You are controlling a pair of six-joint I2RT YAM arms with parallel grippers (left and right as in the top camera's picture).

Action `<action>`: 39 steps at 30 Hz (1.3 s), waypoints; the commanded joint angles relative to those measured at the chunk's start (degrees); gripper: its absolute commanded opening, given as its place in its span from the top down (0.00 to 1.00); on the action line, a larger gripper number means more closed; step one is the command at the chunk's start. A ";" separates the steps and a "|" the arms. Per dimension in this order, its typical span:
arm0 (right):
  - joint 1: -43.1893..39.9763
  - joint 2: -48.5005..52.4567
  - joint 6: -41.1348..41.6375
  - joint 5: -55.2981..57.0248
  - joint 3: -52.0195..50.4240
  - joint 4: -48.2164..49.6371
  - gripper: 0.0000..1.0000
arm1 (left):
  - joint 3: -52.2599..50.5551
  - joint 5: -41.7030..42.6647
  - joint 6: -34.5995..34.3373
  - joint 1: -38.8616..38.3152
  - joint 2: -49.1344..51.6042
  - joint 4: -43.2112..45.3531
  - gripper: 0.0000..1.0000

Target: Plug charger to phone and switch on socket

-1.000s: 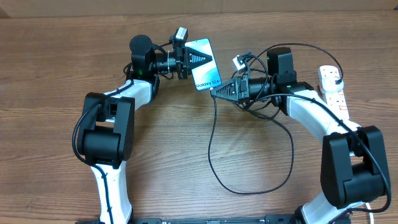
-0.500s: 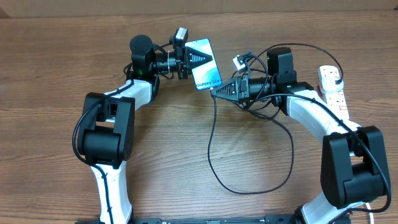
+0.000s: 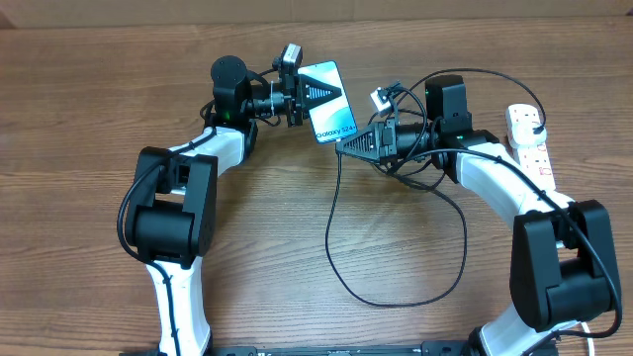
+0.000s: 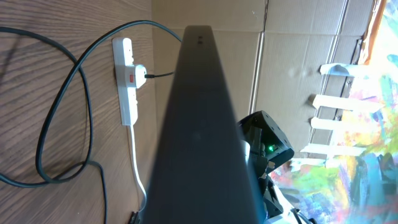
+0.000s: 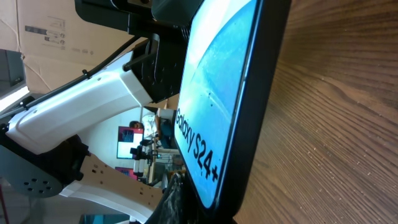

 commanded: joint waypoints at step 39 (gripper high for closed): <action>-0.85 -1.09 -0.22 -1.77 1.05 -0.09 0.96 | 1.29 11.41 1.20 -1.90 -0.66 0.63 0.95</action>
